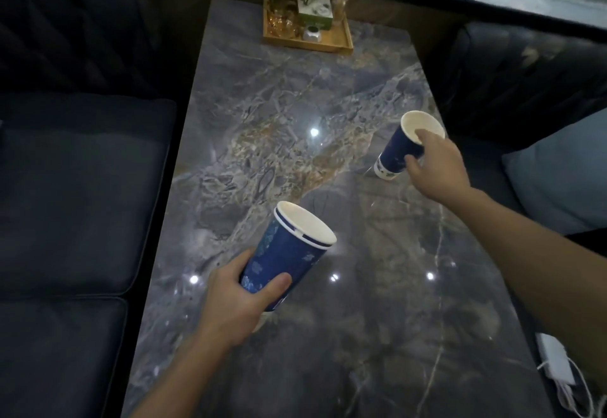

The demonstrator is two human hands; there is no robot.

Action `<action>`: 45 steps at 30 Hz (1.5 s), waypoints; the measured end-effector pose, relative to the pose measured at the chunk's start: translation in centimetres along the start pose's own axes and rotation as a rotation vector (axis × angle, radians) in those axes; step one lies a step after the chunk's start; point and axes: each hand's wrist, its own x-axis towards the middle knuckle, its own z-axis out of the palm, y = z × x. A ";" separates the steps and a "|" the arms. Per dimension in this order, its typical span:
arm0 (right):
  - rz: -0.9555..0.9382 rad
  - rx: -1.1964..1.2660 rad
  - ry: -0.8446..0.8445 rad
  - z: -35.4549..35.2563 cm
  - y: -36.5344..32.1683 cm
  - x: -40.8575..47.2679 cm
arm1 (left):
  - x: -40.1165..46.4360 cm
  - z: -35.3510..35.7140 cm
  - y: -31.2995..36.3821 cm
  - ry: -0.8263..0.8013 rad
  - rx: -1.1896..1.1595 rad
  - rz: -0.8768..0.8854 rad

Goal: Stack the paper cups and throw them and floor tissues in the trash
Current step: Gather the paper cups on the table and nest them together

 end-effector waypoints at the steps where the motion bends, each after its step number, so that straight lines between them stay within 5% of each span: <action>1: 0.015 -0.016 -0.008 0.3 0.0 0.2 | 0.1 -0.1 -0.2 0.004 0.002 0.003; 10: -0.019 -0.073 0.084 1.6 -0.5 -1.4 | -0.5 -0.8 -1.2 0.013 0.015 -0.036; 27: -0.085 0.959 0.164 -9.1 -6.6 -22.7 | -9.4 -2.3 0.1 -0.019 0.160 -0.067; 45: 0.003 0.971 0.164 -10.7 -4.4 -34.9 | -17.5 -0.9 2.9 -0.233 0.278 0.109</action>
